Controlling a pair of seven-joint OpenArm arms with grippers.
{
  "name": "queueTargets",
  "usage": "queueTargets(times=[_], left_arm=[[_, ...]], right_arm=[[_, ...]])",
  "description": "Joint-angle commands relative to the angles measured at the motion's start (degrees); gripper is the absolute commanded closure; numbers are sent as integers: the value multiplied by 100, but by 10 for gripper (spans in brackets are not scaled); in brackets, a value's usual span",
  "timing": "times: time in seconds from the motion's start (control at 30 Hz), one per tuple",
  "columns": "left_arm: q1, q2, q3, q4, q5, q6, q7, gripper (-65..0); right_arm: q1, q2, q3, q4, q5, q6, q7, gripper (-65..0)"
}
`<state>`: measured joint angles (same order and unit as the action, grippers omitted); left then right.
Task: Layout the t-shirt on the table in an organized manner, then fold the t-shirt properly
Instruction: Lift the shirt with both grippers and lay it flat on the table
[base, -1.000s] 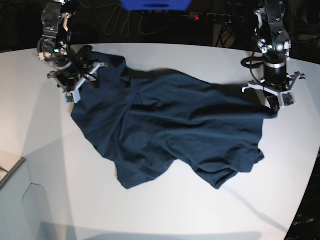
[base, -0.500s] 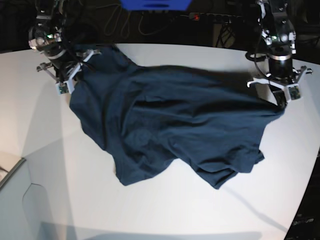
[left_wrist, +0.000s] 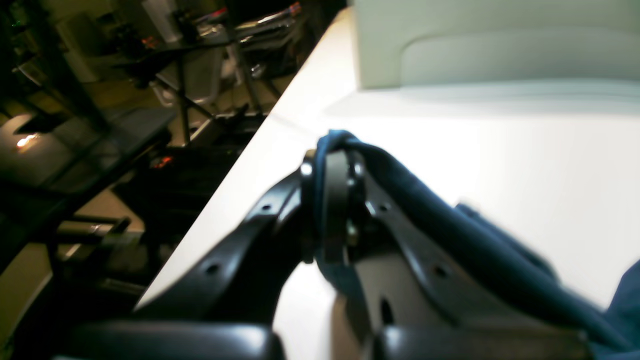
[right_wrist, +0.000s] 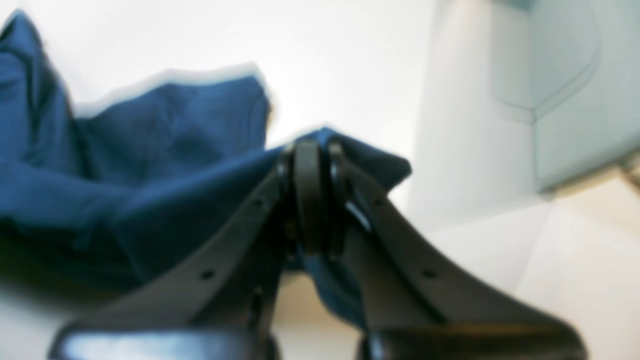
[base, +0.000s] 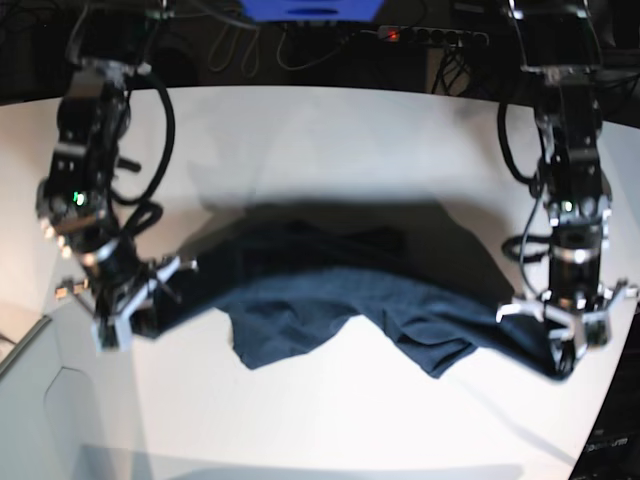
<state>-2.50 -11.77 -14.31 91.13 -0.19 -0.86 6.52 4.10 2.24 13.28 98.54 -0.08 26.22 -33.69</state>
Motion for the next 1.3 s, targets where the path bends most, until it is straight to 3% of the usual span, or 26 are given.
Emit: queueTargets(times=[0.0, 0.23, 0.43, 0.73, 0.83, 0.93, 1.17, 1.27], left_arm=[[-440, -128, 55, -80, 5, 100, -191, -1], [-2849, -102, 864, -1170, 14, 108, -191, -1], [-4405, -102, 1277, -1663, -3, 135, -191, -1], [-5838, 91, 1285, -2155, -21, 108, -191, -1], [-5838, 100, 1285, -2173, -21, 108, -191, -1], [-5539, 100, 1277, -2173, -21, 100, -208, -1], [-4167, 47, 1242, -2076, -21, 100, -252, -1], [-3306, -120, 1233, -1733, -21, 100, -252, -1]], right_arm=[[439, 150, 13, -21, 30, -24, 200, 0], [2733, 510, -101, -1129, 30, -24, -55, 0], [4570, 958, -418, -1876, 30, -24, -64, 0], [6698, 1336, -1209, -2474, 30, -24, -2, 0], [6680, 1345, -1192, -2377, 21, -24, -29, 0], [6030, 1486, -1077, -1990, 12, -24, -29, 0], [3639, 1451, -655, -540, 38, -24, -2, 0], [2417, 1108, -286, 251, 38, -24, -2, 0]])
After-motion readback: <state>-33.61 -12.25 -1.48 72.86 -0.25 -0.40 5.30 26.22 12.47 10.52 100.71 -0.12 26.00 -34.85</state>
